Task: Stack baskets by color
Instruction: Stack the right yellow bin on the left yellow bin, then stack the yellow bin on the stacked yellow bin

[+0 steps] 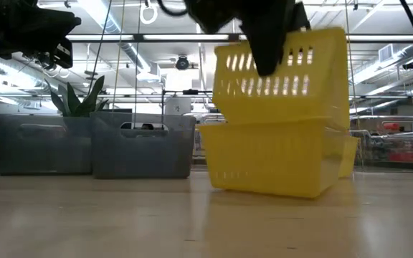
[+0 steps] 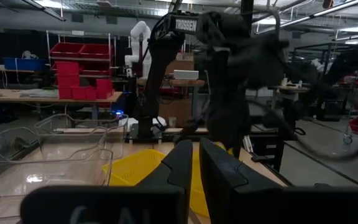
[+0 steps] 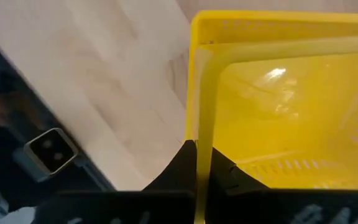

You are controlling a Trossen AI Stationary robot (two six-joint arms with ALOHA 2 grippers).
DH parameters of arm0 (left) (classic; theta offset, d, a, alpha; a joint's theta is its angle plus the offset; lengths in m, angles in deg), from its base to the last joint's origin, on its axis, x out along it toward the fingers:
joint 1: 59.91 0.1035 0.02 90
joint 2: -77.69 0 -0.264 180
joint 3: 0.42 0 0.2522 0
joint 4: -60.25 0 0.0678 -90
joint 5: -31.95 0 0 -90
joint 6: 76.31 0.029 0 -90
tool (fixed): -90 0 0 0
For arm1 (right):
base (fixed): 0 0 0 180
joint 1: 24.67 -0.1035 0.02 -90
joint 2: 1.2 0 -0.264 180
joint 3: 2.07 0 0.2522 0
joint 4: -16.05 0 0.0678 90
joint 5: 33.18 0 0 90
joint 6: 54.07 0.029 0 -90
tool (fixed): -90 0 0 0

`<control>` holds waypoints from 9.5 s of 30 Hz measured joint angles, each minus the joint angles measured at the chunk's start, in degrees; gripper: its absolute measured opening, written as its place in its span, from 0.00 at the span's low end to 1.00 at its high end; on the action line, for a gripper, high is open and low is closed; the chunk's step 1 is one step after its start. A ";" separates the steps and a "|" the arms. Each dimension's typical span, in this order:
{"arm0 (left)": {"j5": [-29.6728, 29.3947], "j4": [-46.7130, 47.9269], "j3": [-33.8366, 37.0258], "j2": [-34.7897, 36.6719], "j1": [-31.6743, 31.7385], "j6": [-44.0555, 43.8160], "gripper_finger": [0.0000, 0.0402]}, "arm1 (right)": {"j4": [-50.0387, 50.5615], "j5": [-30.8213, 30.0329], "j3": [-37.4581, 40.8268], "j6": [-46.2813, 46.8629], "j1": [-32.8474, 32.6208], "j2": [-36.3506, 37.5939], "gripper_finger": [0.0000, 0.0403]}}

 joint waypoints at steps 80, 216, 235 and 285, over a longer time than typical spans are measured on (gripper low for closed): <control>0.01 0.00 0.00 0.00 0.00 0.00 0.07 | -6.02 5.89 1.01 -4.38 -4.76 -2.06 0.35; 0.01 -0.02 -0.02 0.01 0.00 0.00 0.08 | -4.94 -9.95 10.61 6.69 -6.50 24.17 0.03; 0.00 0.27 -0.11 -1.90 -0.02 -0.02 0.07 | -24.08 -6.30 10.74 7.45 -5.76 15.33 0.02; 0.00 0.00 0.00 -2.25 0.00 0.00 0.09 | -1.95 -1.88 17.93 7.32 -0.68 13.79 0.17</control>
